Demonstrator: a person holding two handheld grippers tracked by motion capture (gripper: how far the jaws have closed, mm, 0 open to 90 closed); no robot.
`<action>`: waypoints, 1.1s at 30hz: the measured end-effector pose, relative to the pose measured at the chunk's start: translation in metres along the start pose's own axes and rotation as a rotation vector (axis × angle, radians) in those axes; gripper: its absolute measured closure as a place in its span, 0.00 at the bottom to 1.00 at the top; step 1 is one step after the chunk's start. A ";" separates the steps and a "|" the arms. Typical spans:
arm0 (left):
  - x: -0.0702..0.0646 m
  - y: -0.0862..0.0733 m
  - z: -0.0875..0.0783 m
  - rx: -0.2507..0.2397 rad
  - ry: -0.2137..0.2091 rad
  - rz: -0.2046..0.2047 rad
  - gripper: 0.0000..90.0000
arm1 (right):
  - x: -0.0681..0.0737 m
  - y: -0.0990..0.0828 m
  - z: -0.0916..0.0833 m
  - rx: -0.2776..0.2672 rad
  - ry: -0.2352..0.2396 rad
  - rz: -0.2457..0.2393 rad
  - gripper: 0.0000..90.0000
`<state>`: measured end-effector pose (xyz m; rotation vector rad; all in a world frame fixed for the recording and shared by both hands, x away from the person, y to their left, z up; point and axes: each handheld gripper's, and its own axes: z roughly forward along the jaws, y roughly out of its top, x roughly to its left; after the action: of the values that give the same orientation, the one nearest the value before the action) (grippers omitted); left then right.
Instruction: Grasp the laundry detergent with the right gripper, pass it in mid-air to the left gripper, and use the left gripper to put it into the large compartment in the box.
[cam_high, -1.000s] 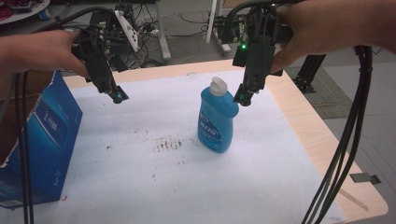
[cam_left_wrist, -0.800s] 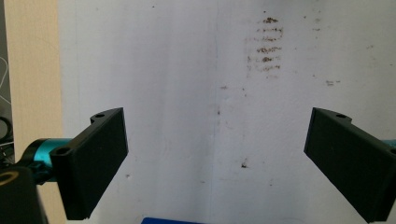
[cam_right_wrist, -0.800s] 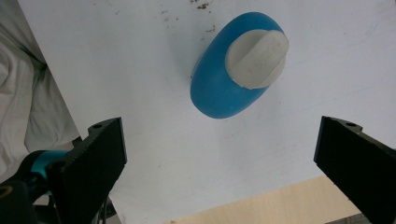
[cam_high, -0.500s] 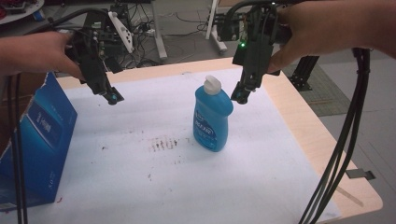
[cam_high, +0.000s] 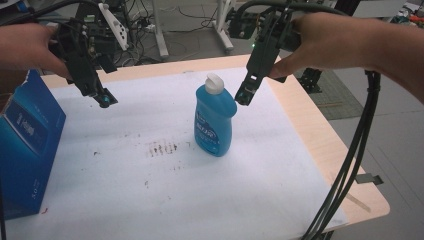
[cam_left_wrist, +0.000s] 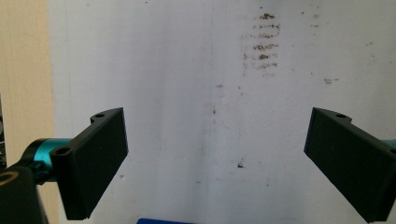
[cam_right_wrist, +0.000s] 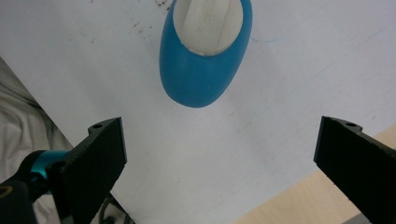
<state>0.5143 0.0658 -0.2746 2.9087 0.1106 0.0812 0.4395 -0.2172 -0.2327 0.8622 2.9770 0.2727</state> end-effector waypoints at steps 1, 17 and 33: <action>0.000 0.000 0.000 -0.002 -0.001 0.000 0.07 | 0.000 -0.001 0.001 -0.003 0.003 0.007 0.02; 0.004 -0.001 0.006 0.010 -0.012 -0.009 0.07 | 0.003 -0.009 0.025 -0.076 0.040 0.132 0.02; 0.004 -0.001 0.008 0.016 -0.017 -0.010 0.07 | 0.010 -0.028 0.047 -0.271 -0.008 0.208 0.02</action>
<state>0.5186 0.0651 -0.2824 2.9234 0.1239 0.0538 0.4198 -0.2281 -0.2838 1.1306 2.7528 0.6579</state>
